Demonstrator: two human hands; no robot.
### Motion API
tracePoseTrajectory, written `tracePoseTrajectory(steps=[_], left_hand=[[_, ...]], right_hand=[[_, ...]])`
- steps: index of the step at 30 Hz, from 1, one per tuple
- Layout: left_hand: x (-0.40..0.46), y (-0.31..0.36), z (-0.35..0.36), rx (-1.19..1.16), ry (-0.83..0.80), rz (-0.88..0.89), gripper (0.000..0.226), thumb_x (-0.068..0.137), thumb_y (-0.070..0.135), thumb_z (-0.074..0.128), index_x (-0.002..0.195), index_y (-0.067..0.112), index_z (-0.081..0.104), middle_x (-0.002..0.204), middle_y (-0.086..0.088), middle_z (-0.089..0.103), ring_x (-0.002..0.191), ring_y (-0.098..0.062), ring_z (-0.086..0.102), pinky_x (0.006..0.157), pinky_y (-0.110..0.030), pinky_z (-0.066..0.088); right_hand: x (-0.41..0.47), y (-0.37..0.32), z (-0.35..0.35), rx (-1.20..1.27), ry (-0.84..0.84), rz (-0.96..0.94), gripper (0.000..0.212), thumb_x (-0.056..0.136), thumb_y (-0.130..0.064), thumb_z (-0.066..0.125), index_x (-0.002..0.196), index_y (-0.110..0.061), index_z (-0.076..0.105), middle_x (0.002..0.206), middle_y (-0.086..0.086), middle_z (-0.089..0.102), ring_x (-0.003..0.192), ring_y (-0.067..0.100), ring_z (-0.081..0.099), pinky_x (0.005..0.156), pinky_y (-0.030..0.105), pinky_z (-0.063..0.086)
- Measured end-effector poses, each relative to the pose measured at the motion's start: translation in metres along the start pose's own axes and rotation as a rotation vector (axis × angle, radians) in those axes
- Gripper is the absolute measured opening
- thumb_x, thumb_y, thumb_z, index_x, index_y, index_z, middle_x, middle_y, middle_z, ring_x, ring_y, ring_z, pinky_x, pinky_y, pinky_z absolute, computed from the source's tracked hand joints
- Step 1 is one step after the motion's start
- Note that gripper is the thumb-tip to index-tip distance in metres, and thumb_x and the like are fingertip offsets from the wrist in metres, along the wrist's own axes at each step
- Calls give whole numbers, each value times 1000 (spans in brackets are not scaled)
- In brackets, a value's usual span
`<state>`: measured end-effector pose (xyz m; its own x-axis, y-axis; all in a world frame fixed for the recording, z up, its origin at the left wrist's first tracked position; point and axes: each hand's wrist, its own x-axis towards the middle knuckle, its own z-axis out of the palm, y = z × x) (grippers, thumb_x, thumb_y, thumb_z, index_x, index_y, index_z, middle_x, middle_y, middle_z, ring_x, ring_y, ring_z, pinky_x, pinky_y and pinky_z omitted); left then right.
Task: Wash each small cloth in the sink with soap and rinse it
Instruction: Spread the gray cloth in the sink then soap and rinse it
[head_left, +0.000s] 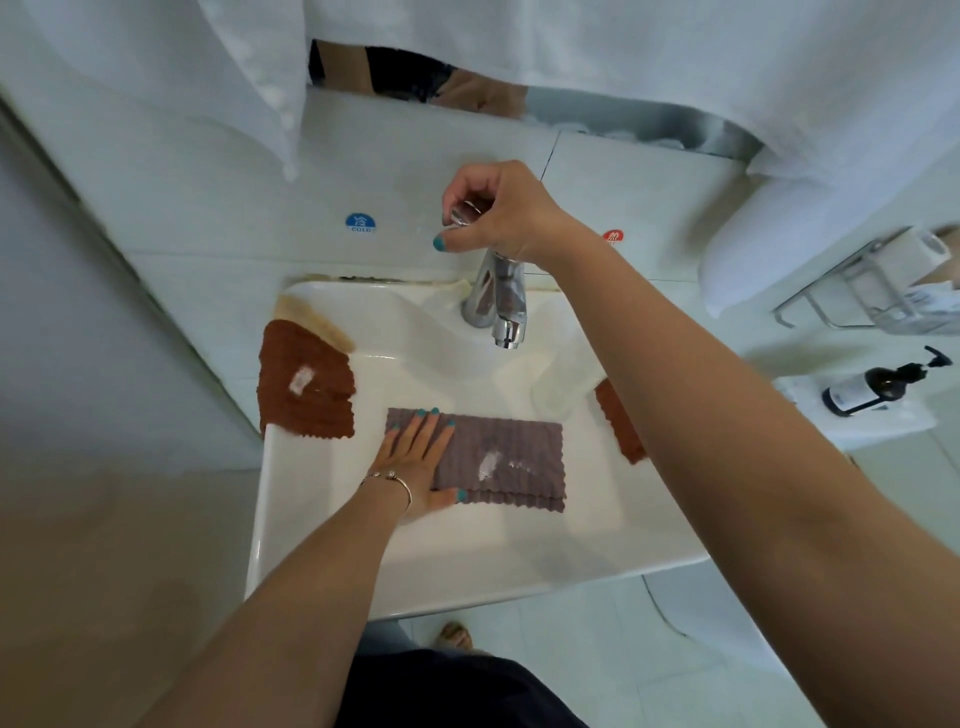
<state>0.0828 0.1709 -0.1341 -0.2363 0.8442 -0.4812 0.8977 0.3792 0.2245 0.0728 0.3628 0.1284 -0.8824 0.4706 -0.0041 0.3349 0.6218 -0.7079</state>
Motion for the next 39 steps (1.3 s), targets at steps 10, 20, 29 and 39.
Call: tracePoseTrajectory(steps=[10,20,29,39], left_hand=[[3,-2,4,0,2,1,97,89,73,33,149,25,-26,156,1,-34,143,-18,-31,117,-39,-15],[3,-1,4,7,7,2,95,90,71,34,149,25,-25,156,0,-33,144,-20,-29,118,-40,-14],[1,-1,3,3,8,3,95,90,71,34,149,25,-25,156,0,-33,143,-19,-31,117,-39,-15],[1,-1,3,15,4,-1,95,90,70,34,149,24,-25,156,-1,-33,144,-19,-30,118,-39,-14]], right_hand=[[-3,0,-12,221,-21,-28,28,69,1,83,68,-17,62,58,-12,53,52,0,44,57,14,40],[-4,0,-14,244,-19,-4,26,69,0,83,69,-17,63,54,-18,51,51,-1,43,56,13,39],[-3,-1,-16,260,-26,-2,27,70,1,82,70,-16,62,50,-20,51,49,-2,42,53,11,37],[-5,-3,-17,296,-26,13,26,69,0,83,69,-15,62,56,-15,52,52,0,45,56,14,40]])
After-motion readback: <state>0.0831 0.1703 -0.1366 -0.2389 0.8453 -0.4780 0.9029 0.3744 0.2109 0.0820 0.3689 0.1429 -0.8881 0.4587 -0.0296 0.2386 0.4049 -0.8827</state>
